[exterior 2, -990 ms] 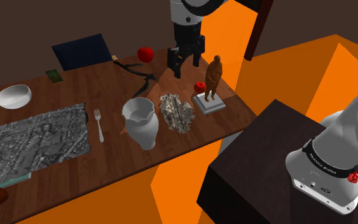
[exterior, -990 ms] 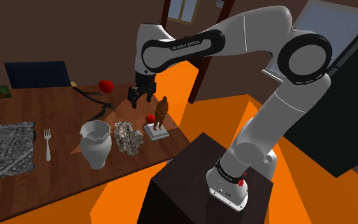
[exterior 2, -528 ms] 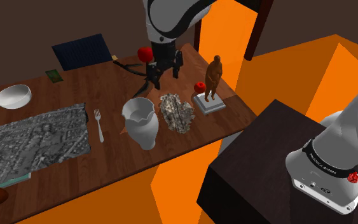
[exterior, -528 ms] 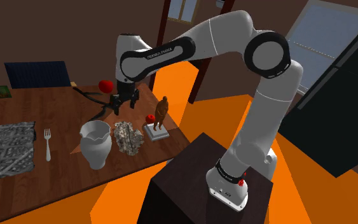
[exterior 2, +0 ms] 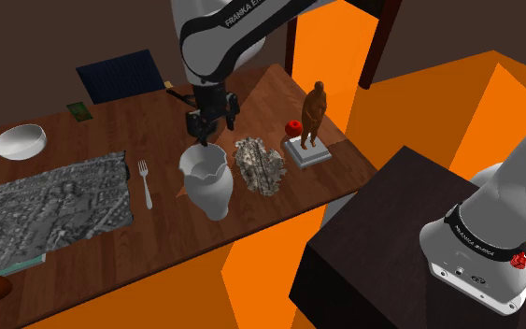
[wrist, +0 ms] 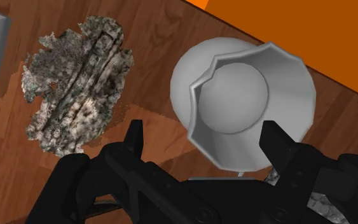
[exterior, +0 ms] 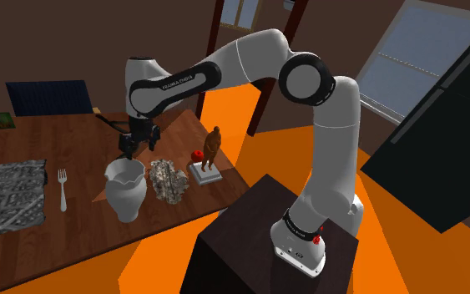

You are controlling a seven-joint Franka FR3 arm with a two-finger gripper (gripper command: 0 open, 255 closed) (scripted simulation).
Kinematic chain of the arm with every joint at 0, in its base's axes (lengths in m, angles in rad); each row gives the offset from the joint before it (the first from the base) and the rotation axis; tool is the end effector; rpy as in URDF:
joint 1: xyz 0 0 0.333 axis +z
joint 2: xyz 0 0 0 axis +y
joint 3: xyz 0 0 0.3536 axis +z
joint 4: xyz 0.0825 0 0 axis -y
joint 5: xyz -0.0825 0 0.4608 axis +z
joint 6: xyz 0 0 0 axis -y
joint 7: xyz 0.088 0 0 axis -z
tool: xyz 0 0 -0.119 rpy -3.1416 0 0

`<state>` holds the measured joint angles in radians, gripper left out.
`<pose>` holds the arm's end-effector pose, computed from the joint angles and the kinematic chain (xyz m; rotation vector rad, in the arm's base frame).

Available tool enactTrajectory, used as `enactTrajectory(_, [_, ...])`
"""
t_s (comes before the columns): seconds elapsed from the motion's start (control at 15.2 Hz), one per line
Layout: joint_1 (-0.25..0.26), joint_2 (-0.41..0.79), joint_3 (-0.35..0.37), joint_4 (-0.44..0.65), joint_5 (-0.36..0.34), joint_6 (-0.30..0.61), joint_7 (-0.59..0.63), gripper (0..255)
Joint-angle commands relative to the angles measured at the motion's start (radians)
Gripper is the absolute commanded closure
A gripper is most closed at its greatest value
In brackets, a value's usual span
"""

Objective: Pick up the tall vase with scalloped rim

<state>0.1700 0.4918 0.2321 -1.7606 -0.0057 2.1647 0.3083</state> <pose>0.6742 0.2738 0.2618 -3.0625 -0.1144 0.1638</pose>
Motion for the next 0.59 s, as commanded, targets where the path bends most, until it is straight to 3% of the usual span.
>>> enactTrajectory(0.0, [0.004,0.024,-0.002,0.004,-0.004,0.019,0.002,0])
enactTrajectory(0.46, [0.009,0.069,-0.008,-0.006,-0.012,0.074,0.003,0])
enactTrajectory(0.53, [0.009,0.069,-0.008,-0.006,-0.012,0.074,0.003,255])
